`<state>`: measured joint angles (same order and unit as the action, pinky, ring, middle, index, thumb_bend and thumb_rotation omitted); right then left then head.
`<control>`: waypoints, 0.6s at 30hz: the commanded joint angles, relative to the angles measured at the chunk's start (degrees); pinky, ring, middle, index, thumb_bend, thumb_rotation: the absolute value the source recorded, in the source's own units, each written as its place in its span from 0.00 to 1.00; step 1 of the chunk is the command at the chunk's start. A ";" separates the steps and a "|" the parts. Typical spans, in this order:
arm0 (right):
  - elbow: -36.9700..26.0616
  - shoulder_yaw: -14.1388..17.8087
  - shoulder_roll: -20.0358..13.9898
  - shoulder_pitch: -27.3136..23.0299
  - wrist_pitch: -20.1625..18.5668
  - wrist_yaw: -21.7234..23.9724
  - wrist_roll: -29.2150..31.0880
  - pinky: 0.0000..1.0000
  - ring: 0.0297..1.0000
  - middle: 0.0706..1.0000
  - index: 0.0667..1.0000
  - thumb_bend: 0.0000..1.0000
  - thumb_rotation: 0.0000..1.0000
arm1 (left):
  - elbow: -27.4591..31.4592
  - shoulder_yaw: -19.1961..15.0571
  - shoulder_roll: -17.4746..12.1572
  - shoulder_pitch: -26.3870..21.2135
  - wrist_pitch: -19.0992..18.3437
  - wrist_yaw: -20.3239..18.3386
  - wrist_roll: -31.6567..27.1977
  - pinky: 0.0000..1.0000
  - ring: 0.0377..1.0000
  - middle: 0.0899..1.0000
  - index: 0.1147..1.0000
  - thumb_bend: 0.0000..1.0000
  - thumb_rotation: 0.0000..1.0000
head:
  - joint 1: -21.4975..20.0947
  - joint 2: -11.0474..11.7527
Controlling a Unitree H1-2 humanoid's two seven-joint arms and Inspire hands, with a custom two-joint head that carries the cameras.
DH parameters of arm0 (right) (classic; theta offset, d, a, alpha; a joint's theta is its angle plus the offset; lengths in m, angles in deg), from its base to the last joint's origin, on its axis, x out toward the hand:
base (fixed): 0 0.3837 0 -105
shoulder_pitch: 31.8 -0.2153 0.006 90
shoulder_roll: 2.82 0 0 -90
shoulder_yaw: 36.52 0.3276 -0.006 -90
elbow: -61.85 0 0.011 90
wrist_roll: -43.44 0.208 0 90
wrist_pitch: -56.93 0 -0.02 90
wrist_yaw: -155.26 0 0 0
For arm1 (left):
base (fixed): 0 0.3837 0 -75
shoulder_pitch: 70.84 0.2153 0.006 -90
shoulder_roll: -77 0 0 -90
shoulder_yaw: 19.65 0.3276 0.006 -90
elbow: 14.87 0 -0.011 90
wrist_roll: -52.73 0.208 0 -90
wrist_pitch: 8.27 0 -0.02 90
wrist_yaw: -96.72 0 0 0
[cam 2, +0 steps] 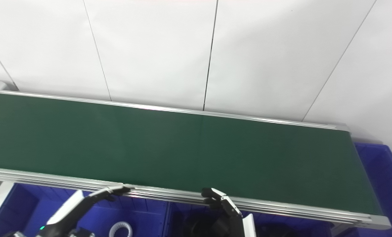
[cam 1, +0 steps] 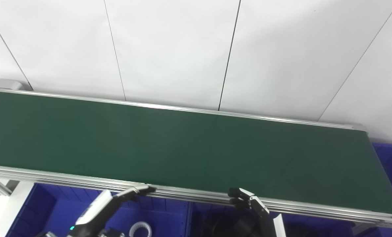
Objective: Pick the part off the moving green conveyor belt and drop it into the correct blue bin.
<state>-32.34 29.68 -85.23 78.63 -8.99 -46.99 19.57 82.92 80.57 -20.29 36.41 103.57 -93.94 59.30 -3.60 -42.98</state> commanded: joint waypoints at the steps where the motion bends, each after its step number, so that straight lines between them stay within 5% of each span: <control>1: -2.33 0.39 0.16 0.07 2.38 2.37 0.27 0.59 0.65 0.69 0.72 1.00 0.48 | -0.10 -0.69 1.35 -0.13 4.52 -1.13 -9.87 0.70 0.73 0.73 0.74 1.00 0.30 | -0.17 -0.10; 6: -3.19 1.32 0.29 0.79 0.56 7.01 1.88 0.59 0.67 0.72 0.75 1.00 0.46 | -2.11 -2.42 4.94 0.86 5.04 -6.71 -23.17 0.69 0.68 0.67 0.70 1.00 0.28 | -1.00 -0.16; 13: -4.22 3.78 1.42 1.83 -0.89 10.06 0.45 0.59 0.68 0.74 0.76 1.00 0.45 | -2.84 -7.35 9.57 1.09 5.07 -11.66 -25.08 0.68 0.66 0.66 0.68 1.00 0.36 | -3.14 -1.04; 18: -5.68 5.52 1.66 2.70 -2.04 11.45 -1.28 0.61 0.69 0.74 0.77 0.99 0.44 | -3.14 -7.45 11.27 0.02 4.94 -13.90 -26.39 0.68 0.66 0.67 0.68 1.00 0.36 | -5.61 -2.30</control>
<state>-35.88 34.80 -84.08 81.21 -10.98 -36.23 18.82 78.91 73.11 -9.11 37.67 106.24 -106.80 33.66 -9.22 -45.26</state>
